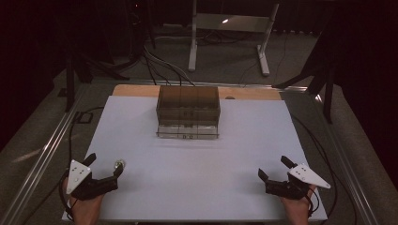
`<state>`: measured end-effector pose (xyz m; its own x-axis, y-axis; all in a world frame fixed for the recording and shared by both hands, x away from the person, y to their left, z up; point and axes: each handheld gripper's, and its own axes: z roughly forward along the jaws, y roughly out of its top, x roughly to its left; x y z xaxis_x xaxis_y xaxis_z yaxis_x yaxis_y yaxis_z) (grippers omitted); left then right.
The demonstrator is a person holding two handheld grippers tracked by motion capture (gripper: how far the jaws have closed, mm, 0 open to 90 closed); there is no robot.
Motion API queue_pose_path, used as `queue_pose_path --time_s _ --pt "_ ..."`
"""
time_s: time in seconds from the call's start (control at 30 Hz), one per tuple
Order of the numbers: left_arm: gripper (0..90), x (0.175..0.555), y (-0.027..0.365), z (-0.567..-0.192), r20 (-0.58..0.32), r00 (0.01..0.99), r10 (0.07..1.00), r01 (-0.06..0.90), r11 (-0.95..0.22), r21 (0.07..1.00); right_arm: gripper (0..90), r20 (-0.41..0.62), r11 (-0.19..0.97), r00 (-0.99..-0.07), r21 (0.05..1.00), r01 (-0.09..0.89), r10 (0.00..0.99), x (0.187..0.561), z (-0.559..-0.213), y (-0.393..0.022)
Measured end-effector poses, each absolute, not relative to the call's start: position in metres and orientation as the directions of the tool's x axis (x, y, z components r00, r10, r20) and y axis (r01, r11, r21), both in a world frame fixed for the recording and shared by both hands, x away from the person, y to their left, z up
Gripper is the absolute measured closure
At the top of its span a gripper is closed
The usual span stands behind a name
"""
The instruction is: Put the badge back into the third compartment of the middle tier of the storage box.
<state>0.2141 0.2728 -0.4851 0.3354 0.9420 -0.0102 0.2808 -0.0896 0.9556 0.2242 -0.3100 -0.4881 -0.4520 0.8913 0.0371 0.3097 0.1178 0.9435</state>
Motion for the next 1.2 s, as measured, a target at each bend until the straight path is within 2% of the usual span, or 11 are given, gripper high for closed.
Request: queue_pose_path --time_s 0.3,0.7,1.2 --pt "0.2 0.214 0.271 -0.488 0.002 0.353 0.936 0.273 -0.105 0.956 0.0 0.053 0.083 -0.419 0.95 0.3 0.906 0.224 -0.488 -0.313" --pt "0.9 0.213 0.27 -0.482 -0.011 0.342 0.94 0.287 -0.093 0.953 0.0 0.019 0.113 -0.427 0.953 0.282 0.904 0.225 -0.489 -0.305" --pt "0.6 0.233 0.27 -0.474 -0.048 0.337 0.94 0.362 -0.083 0.929 0.0 0.002 0.122 -0.411 0.954 0.274 0.912 0.223 -0.488 -0.305"
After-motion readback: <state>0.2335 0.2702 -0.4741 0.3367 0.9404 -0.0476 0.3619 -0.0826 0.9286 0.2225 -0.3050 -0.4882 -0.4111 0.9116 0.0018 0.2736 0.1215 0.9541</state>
